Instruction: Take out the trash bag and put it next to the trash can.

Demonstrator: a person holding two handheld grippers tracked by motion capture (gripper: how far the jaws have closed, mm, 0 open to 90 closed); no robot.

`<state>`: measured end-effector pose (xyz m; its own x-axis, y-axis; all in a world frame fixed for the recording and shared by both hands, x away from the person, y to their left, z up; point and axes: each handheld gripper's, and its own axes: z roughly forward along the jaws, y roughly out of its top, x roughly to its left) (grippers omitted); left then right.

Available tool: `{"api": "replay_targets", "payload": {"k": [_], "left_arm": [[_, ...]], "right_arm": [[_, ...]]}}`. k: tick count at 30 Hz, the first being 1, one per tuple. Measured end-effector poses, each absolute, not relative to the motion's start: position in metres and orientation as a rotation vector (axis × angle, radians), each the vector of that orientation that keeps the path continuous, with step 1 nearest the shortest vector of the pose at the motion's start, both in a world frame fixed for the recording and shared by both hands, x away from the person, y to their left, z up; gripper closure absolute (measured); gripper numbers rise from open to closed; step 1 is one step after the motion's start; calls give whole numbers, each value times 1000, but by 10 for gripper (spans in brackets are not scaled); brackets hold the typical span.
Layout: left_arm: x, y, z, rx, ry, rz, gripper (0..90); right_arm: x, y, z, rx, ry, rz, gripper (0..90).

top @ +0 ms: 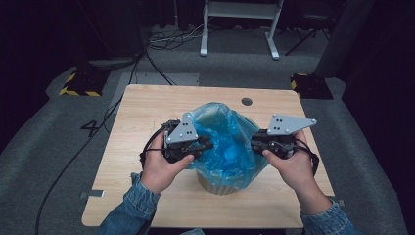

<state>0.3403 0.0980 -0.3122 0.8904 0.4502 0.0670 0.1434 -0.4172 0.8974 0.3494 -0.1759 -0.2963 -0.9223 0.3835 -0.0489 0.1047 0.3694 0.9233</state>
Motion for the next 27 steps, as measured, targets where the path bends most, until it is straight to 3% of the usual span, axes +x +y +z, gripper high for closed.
{"api": "replay_targets", "payload": {"k": [2, 3, 4, 7, 10, 15, 17, 20, 22, 23, 24, 27], "left_arm": [[341, 96, -312, 1991, 430, 359, 806], [341, 96, -312, 1991, 430, 359, 806], [342, 93, -311, 1994, 424, 356, 806], [342, 90, -310, 1998, 416, 356, 806], [342, 84, -306, 2008, 399, 361, 810], [341, 78, -303, 2003, 387, 353, 818], [340, 74, -301, 1990, 379, 340, 832], [336, 66, -297, 1994, 360, 337, 838], [333, 66, -295, 1979, 347, 335, 830], [333, 66, -295, 1979, 347, 335, 813], [331, 67, -293, 1977, 355, 361, 789], [329, 67, -292, 1972, 364, 393, 660]], "right_arm": [[349, -172, -298, 435, 2423, 1590, 755], [349, -172, -298, 435, 2423, 1590, 755], [350, -165, -300, 449, 2457, 1592, 578], [349, -158, -303, 415, 2482, 1538, 439], [349, -152, -305, 388, 2509, 1499, 364], [349, -144, -307, 360, 2539, 1454, 338], [348, -138, -308, 339, 2556, 1430, 344], [347, -128, -313, 338, 2575, 1372, 502], [349, -129, -313, 357, 2574, 1353, 739], [349, -129, -313, 357, 2574, 1353, 739], [352, -133, -314, 390, 2590, 1413, 838], [353, -134, -314, 416, 2570, 1399, 875]]}}
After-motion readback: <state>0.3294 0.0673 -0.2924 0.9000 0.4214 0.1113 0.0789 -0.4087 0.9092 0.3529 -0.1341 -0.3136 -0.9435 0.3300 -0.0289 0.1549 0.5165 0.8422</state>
